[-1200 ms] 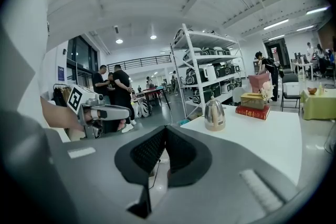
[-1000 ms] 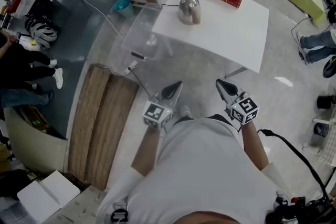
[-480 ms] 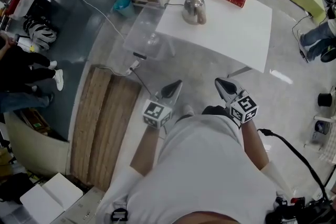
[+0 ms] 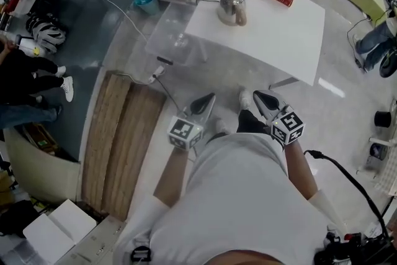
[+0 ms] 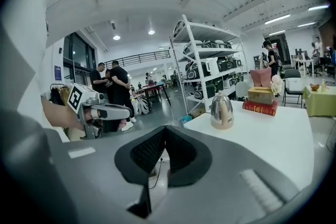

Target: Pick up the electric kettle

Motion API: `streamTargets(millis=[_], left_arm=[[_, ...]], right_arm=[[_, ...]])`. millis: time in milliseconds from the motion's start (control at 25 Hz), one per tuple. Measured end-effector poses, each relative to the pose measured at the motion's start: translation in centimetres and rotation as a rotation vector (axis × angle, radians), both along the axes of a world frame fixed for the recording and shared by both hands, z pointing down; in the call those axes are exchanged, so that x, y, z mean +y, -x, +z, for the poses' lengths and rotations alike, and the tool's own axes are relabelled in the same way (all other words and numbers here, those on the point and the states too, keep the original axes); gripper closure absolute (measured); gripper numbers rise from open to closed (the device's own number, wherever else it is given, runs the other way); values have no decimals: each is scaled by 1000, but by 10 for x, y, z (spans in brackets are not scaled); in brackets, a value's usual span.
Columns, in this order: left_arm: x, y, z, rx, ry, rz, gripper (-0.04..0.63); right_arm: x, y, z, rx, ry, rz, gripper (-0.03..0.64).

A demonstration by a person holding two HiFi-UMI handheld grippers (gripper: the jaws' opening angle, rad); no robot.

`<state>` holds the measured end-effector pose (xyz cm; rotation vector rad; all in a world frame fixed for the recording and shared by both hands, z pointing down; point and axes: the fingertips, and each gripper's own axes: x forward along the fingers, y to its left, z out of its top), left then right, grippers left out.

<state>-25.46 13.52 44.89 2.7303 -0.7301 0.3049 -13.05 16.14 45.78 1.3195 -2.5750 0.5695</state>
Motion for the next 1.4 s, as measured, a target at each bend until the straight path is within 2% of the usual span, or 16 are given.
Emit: streamTargets(millis=[200, 520, 1080, 1400], left_arm=[[-32, -18, 7, -10, 6, -31, 594], [-47, -23, -7, 8, -12, -54, 594], [-105, -50, -10, -34, 2, -110, 594], [-137, -70, -12, -33, -2, -171, 594]], right_arm=[[-37, -21, 2, -11, -1, -27, 612], [-63, -25, -4, -30, -12, -41, 612], [-141, -56, -5, -66, 7, -93, 612], [-180, -77, -1, -73, 4, -159, 612]])
